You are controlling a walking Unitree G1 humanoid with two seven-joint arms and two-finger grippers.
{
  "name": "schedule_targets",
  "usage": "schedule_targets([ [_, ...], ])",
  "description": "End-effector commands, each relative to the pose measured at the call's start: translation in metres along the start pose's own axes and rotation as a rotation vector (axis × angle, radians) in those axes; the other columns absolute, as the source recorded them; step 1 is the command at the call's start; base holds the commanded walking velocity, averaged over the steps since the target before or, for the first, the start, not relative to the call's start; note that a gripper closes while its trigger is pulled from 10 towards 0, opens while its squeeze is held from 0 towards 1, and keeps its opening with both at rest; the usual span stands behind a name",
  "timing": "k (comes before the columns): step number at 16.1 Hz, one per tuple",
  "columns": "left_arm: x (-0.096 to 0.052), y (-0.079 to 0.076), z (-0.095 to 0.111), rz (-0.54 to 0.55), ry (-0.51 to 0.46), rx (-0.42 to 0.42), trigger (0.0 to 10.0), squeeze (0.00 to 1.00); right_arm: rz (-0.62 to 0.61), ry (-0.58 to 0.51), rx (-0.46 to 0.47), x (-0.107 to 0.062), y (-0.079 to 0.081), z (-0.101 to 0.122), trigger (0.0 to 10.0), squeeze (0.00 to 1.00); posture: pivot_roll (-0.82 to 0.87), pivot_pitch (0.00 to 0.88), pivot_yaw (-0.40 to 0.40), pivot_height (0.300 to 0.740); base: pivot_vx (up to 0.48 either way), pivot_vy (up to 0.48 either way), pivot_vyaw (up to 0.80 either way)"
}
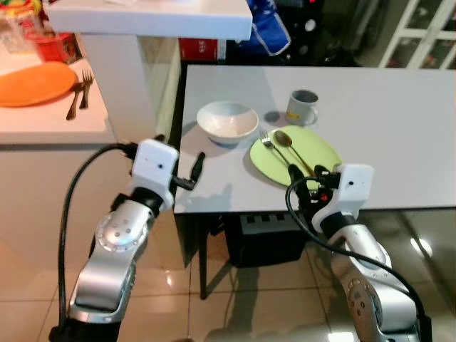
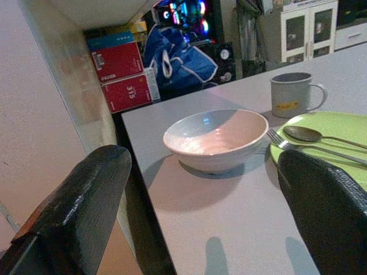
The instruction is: Setting the table
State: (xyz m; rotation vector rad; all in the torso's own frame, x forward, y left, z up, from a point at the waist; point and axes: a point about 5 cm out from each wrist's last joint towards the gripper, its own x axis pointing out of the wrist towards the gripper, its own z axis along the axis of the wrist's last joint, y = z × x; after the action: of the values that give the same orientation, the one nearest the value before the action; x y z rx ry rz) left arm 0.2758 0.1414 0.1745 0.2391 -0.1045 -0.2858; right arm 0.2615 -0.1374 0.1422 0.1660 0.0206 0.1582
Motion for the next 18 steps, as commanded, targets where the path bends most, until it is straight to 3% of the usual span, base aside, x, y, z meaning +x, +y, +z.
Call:
schedule_targets([
  [1,-0.0003,-0.0036,0.0006,-0.005,0.007,-0.008,10.0,0.0,-0.023,0.0,0.016,-0.0009,-0.0071,-0.0014,10.0,0.0,0.05,0.0,-0.036,0.74,0.0,0.45,0.0],
  [2,-0.0009,-0.0029,0.0,-0.003,0.016,-0.025,10.0,0.0,-0.017,-0.002,0.028,-0.0006,-0.0065,-0.0013,10.0,0.0,0.05,0.0,-0.035,0.74,0.0,0.45,0.0],
  [3,-0.0013,-0.0026,-0.0005,-0.006,0.025,-0.048,10.0,0.15,-0.006,-0.007,0.043,-0.0005,-0.0056,-0.0008,10.0,0.0,0.05,0.0,-0.035,0.74,0.0,0.446,0.0],
  [4,-0.0018,-0.0016,-0.0004,-0.008,0.035,-0.088,10.0,1.0,0.005,-0.014,0.067,-0.0004,-0.0045,-0.0003,10.0,1.0,0.05,0.0,-0.035,0.74,0.0,0.45,0.0],
  [15,-0.0031,0.0036,0.0016,0.032,0.038,-0.064,10.0,1.0,0.034,-0.017,0.07,0.0036,-0.002,-0.0008,10.0,1.0,0.08,0.0,-0.052,0.74,0.0,0.449,0.0],
  [17,-0.0036,0.0032,0.0006,0.031,0.04,-0.056,10.0,0.18,0.018,0.004,0.039,0.0048,-0.0034,-0.0033,10.0,1.0,0.07,0.0,-0.052,0.74,0.0,0.45,0.0],
  [18,-0.004,0.0022,-0.0004,0.032,0.042,-0.053,10.0,0.0,0.001,0.015,0.029,0.0049,-0.0054,-0.0049,10.0,0.61,0.07,0.0,-0.053,0.74,0.0,0.45,0.0],
])
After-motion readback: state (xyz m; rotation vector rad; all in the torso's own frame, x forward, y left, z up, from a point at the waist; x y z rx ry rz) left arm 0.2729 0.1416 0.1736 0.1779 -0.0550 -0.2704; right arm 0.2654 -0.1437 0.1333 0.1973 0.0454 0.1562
